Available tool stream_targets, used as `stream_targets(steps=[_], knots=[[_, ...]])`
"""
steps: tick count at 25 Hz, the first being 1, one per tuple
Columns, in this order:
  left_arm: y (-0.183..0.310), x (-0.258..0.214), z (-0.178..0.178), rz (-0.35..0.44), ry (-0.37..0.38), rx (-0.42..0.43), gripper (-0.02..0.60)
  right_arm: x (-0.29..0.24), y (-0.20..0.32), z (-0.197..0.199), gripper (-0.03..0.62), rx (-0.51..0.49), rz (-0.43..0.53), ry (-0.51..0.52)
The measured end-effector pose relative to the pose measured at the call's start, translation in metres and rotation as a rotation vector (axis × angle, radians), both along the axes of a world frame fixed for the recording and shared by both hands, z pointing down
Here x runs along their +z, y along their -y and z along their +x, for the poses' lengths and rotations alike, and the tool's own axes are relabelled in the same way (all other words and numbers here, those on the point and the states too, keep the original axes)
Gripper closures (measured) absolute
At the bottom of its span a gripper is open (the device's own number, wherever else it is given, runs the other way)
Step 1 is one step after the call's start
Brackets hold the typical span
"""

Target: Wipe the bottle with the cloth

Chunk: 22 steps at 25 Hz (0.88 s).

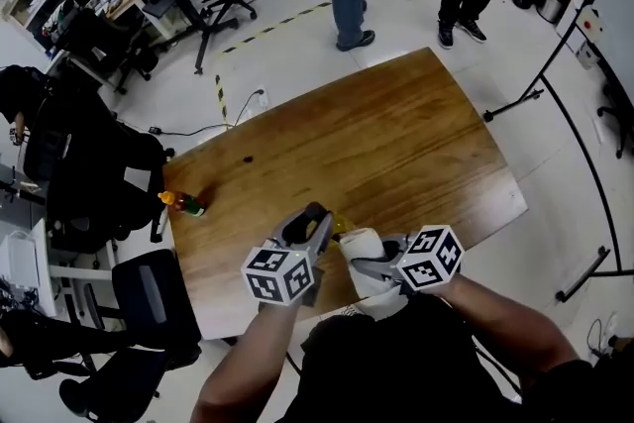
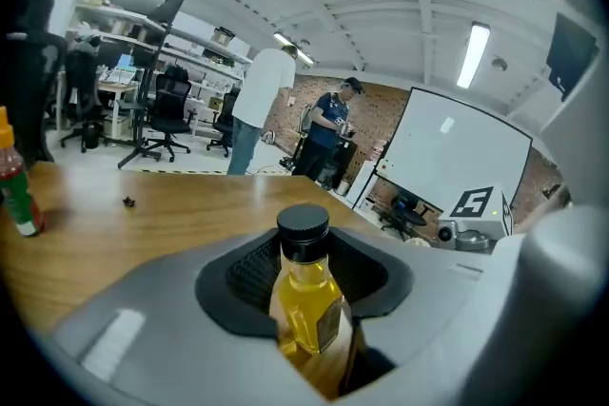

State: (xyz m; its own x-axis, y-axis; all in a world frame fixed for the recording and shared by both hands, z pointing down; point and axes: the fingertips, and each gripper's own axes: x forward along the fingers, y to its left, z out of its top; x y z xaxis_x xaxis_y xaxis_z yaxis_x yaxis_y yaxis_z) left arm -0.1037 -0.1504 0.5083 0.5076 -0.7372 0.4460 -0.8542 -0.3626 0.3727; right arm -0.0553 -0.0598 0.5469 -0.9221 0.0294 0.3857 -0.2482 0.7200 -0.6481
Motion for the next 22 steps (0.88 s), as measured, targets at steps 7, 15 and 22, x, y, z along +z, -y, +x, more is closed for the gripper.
stream_targets(steps=[7,15,22], knots=[[-0.011,-0.006,0.012,0.034,0.057,0.006,0.408,0.011,-0.008,-0.048,0.522,-0.146,-0.161,0.000],[-0.009,-0.008,0.015,0.052,0.083,0.008,0.408,0.043,-0.004,-0.034,0.522,-0.029,-0.518,0.039],[-0.004,-0.005,0.007,0.037,0.069,-0.001,0.407,0.080,-0.015,-0.018,0.522,0.049,-0.607,-0.049]])
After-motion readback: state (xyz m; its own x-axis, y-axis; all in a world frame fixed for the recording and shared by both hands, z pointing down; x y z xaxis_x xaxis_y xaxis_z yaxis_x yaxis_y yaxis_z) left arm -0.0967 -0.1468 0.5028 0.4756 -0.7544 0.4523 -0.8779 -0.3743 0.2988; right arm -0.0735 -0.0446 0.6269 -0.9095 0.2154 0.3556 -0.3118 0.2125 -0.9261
